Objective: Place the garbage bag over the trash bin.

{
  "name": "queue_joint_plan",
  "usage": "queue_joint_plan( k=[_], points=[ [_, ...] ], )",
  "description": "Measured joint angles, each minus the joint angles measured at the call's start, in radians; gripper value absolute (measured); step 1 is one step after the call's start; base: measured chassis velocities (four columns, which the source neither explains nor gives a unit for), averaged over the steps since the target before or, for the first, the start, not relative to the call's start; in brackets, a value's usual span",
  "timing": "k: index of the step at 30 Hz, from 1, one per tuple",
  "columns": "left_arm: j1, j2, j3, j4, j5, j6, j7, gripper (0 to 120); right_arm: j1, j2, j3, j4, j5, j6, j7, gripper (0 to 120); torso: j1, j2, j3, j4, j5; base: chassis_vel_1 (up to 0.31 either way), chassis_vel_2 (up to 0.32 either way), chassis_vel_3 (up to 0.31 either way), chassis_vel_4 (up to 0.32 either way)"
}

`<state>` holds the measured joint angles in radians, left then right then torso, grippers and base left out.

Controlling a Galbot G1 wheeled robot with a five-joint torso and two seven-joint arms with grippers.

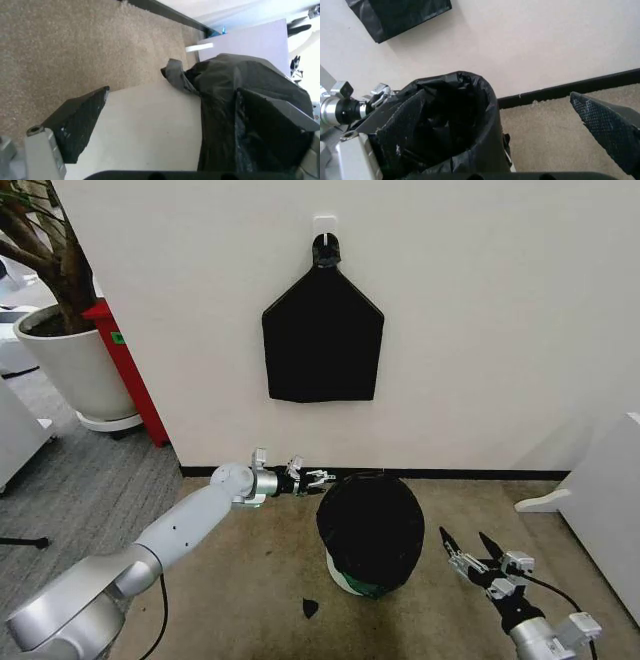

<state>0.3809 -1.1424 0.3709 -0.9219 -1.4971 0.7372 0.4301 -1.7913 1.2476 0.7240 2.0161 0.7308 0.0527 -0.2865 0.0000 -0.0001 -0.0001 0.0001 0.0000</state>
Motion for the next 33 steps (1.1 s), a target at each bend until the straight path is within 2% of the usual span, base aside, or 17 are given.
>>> queue_joint_plan(
  k=[12, 22, 28, 33],
  points=[
    [0.024, -0.006, -0.006, 0.010, 0.040, -0.001, 0.015, 100, 0.003, 0.003, -0.022, 0.002, 0.001, -0.005, 0.006, 100, 0.000, 0.000, 0.000, -0.0002, 0.0000, 0.000, 0.000, 0.000, 0.000],
    [0.034, -0.008, -0.093, -0.029, 0.018, -0.010, 0.045, 100, 0.006, 0.001, -0.042, 0.001, -0.017, -0.009, 0.006, 100, 0.000, 0.000, 0.000, -0.0001, 0.0002, 0.000, 0.000, 0.000, 0.000],
    [0.026, -0.037, -0.114, 0.035, 0.014, -0.024, 0.041, 100, 0.005, 0.002, -0.049, 0.000, -0.020, -0.009, 0.006, 100, 0.000, 0.000, 0.000, 0.0000, 0.0001, 0.000, 0.000, 0.000, 0.000],
    [0.023, -0.073, -0.095, 0.086, 0.061, -0.048, 0.064, 100, -0.006, 0.005, -0.053, 0.003, -0.024, -0.009, 0.005, 100, 0.000, 0.000, 0.000, 0.0000, 0.0000, 0.000, 0.000, 0.000, 0.000]
  ],
)
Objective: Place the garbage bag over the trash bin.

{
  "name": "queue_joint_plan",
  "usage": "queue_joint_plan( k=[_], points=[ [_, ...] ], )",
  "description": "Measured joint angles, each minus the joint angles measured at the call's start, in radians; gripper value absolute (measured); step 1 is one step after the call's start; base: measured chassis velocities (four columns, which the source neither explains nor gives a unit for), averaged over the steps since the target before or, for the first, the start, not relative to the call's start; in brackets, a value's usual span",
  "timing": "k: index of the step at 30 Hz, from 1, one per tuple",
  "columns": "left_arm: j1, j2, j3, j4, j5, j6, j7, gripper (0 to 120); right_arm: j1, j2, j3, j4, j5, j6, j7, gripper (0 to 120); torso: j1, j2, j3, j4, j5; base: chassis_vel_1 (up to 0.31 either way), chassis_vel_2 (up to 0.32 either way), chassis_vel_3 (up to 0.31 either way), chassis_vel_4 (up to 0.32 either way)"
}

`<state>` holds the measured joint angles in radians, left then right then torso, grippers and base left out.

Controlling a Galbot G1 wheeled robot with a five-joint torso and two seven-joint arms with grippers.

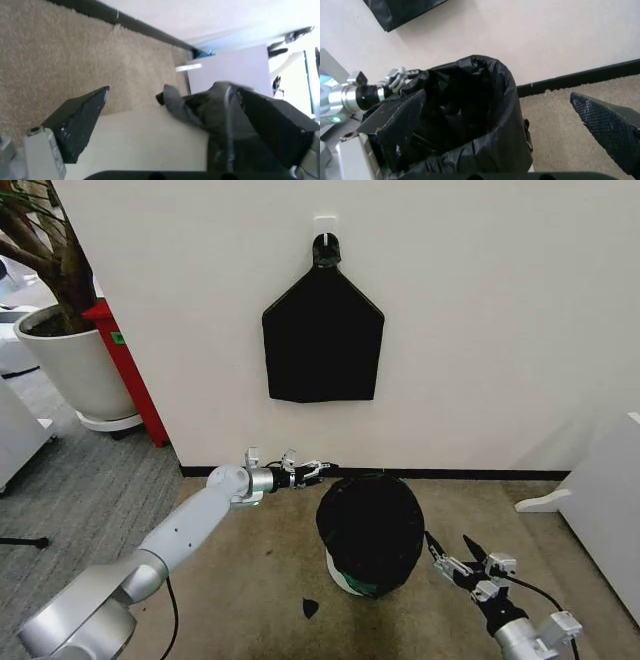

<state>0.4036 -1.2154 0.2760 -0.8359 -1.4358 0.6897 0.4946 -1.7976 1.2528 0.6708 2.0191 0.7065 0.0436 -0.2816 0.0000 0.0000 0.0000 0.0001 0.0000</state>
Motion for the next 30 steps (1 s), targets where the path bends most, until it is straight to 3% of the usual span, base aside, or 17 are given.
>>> queue_joint_plan(
  k=[6, 30],
  points=[
    [0.008, -0.036, 0.002, 0.045, 0.045, -0.012, 0.023, 100, -0.010, 0.001, -0.017, 0.002, -0.013, 0.001, 0.000, 100, 0.000, 0.000, 0.000, -0.0003, 0.0001, 0.000, 0.000, 0.000, 0.000],
    [0.036, -0.055, -0.007, 0.079, 0.110, -0.036, 0.052, 100, 0.011, -0.014, -0.038, -0.015, -0.012, -0.004, 0.001, 100, 0.000, 0.000, 0.000, -0.0001, 0.0001, 0.000, 0.000, 0.000, 0.000]
  ],
)
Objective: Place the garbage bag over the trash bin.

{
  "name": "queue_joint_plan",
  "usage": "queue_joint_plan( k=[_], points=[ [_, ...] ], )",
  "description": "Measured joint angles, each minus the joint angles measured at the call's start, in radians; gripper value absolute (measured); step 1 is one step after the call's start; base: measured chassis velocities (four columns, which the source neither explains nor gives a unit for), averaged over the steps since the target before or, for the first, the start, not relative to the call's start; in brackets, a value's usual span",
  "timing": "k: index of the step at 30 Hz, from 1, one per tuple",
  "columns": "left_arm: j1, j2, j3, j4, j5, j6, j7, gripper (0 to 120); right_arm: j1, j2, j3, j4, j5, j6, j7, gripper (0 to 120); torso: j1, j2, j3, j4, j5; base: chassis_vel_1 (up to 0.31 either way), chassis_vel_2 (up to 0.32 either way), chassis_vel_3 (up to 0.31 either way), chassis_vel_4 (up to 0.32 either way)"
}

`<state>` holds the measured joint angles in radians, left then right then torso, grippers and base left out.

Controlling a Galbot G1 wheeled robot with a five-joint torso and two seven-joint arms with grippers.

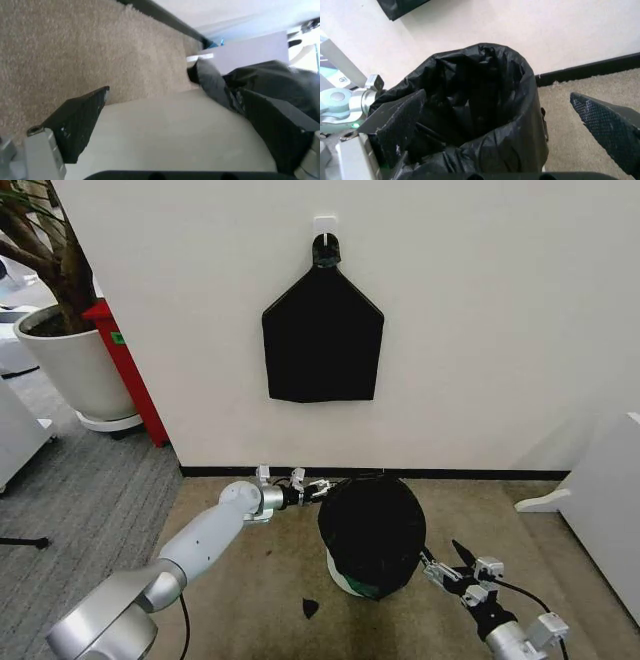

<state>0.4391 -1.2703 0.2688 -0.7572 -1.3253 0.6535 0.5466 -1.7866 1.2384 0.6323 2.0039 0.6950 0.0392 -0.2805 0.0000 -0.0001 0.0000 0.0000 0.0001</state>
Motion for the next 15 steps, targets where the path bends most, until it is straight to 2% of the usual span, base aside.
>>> queue_joint_plan(
  k=[15],
  points=[
    [0.043, 0.006, 0.023, 0.024, 0.085, -0.026, 0.032, 100, -0.006, 0.009, -0.004, -0.001, -0.004, 0.003, -0.001, 100, 0.000, 0.000, 0.000, 0.0000, 0.0000, 0.000, 0.000, 0.000, 0.000]
  ],
)
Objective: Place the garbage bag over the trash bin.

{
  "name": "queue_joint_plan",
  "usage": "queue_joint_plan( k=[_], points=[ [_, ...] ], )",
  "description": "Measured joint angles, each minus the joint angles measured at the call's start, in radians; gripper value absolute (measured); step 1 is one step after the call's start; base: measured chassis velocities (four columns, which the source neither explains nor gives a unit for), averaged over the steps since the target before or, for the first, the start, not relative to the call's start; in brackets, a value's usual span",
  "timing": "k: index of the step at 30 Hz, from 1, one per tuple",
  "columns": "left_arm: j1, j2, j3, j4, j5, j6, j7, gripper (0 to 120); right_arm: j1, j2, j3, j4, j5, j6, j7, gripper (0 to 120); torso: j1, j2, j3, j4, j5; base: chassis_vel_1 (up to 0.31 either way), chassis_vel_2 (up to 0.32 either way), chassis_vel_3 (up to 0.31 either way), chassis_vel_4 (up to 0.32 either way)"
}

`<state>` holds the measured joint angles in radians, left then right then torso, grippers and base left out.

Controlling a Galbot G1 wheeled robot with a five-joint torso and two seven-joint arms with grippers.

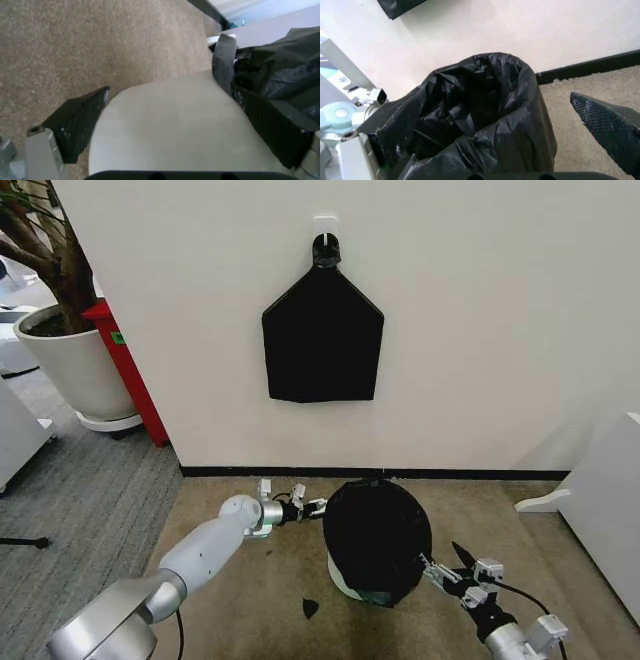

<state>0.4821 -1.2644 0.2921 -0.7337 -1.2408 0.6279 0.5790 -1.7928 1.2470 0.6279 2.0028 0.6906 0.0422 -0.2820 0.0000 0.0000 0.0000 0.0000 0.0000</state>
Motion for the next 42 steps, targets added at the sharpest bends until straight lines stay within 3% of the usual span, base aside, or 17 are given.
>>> queue_joint_plan(
  k=[6, 14, 20, 23, 25, 26, 27, 28, 30, 31, 32, 34, 36, 37, 38, 40, 42],
  points=[
    [0.015, -0.003, -0.004, 0.020, 0.050, -0.022, 0.011, 100, -0.002, 0.009, -0.009, 0.003, -0.010, 0.002, 0.000, 100, 0.000, 0.000, 0.000, 0.0000, 0.0000, 0.000, 0.000, 0.000, 0.000],
    [0.042, 0.034, -0.054, -0.057, 0.054, -0.026, 0.003, 100, -0.002, 0.010, -0.020, 0.019, -0.016, 0.002, 0.001, 100, 0.000, 0.000, 0.000, -0.0001, -0.0002, 0.000, 0.000, 0.000, 0.000],
    [0.054, 0.072, -0.152, -0.092, 0.024, -0.021, -0.021, 100, -0.009, 0.014, -0.022, 0.040, -0.021, 0.002, 0.002, 100, 0.000, 0.000, 0.000, -0.0001, -0.0003, 0.000, 0.000, 0.000, 0.000],
    [0.091, 0.122, -0.250, -0.162, -0.014, -0.026, -0.074, 100, -0.016, 0.020, -0.009, 0.063, -0.021, 0.005, 0.012, 100, 0.000, 0.000, 0.000, -0.0001, -0.0004, 0.000, 0.000, 0.000, 0.000],
    [0.126, 0.160, -0.310, -0.256, 0.009, -0.059, -0.106, 100, -0.021, 0.023, 0.004, 0.082, -0.030, 0.009, 0.024, 100, 0.000, 0.000, 0.000, 0.0000, -0.0006, 0.000, 0.000, 0.000, 0.000],
    [0.160, 0.197, -0.353, -0.344, 0.069, -0.127, -0.123, 100, -0.023, 0.026, 0.014, 0.096, -0.048, 0.014, 0.041, 100, 0.000, 0.000, 0.000, -0.0003, -0.0006, 0.000, 0.000, 0.000, 0.000],
    [0.160, 0.197, -0.353, -0.344, 0.069, -0.127, -0.123, 100, -0.023, 0.026, 0.014, 0.096, -0.048, 0.014, 0.041, 100, 0.000, 0.000, 0.000, -0.0003, -0.0006, 0.000, 0.000, 0.000, 0.000],
    [0.202, 0.250, -0.382, -0.447, 0.128, -0.261, -0.141, 100, -0.023, 0.031, 0.021, 0.112, -0.084, 0.029, 0.082, 100, 0.000, 0.000, 0.000, -0.0001, -0.0001, 0.000, 0.000, 0.000, 0.000],
    [0.261, 0.310, -0.404, -0.570, 0.203, -0.405, -0.171, 100, -0.024, 0.038, 0.022, 0.128, -0.123, 0.043, 0.136, 100, 0.000, 0.000, 0.000, 0.0003, 0.0002, 0.000, 0.000, 0.000, 0.000],
    [0.332, 0.362, -0.417, -0.697, 0.270, -0.502, -0.225, 100, -0.028, 0.050, 0.020, 0.150, -0.161, 0.053, 0.200, 100, 0.000, 0.000, 0.000, 0.0005, 0.0001, 0.000, 0.000, 0.000, 0.000],
    [0.332, 0.362, -0.417, -0.697, 0.270, -0.502, -0.225, 100, -0.028, 0.050, 0.020, 0.150, -0.161, 0.053, 0.200, 100, 0.000, 0.000, 0.000, 0.0005, 0.0001, 0.000, 0.000, 0.000, 0.000],
    [0.435, 0.418, -0.425, -0.886, 0.330, -0.591, -0.364, 100, -0.041, 0.077, 0.017, 0.191, -0.198, 0.058, 0.271, 100, 0.000, 0.000, 0.000, 0.0005, -0.0005, 0.000, 0.000, 0.000, 0.000],
    [0.552, 0.450, -0.487, -1.051, 0.399, -0.643, -0.497, 100, -0.052, 0.103, 0.012, 0.219, -0.224, 0.062, 0.304, 100, 0.000, 0.000, 0.000, -0.0013, -0.0009, 0.000, 0.000, 0.000, 0.000],
    [0.575, 0.454, -0.503, -1.075, 0.411, -0.649, -0.515, 100, -0.054, 0.109, 0.012, 0.224, -0.232, 0.064, 0.310, 100, 0.000, 0.000, 0.000, -0.0013, -0.0005, 0.000, 0.000, 0.000, 0.000],
    [0.715, 0.462, -0.597, -1.203, 0.494, -0.672, -0.594, 100, -0.060, 0.130, 0.012, 0.239, -0.265, 0.077, 0.320, 100, 0.000, 0.000, 0.000, -0.0005, 0.0004, 0.000, 0.000, 0.000, 0.000],
    [0.762, 0.461, -0.627, -1.237, 0.521, -0.676, -0.610, 100, -0.062, 0.134, 0.012, 0.243, -0.273, 0.080, 0.320, 100, 0.000, 0.000, 0.000, -0.0003, 0.0003, 0.000, 0.000, 0.000, 0.000],
    [0.966, 0.433, -0.762, -1.371, 0.619, -0.691, -0.645, 100, -0.083, 0.157, 0.029, 0.262, -0.311, 0.089, 0.297, 100, 0.000, 0.000, 0.000, 0.0002, -0.0008, 0.000, 0.000, 0.000, 0.000]
  ],
)
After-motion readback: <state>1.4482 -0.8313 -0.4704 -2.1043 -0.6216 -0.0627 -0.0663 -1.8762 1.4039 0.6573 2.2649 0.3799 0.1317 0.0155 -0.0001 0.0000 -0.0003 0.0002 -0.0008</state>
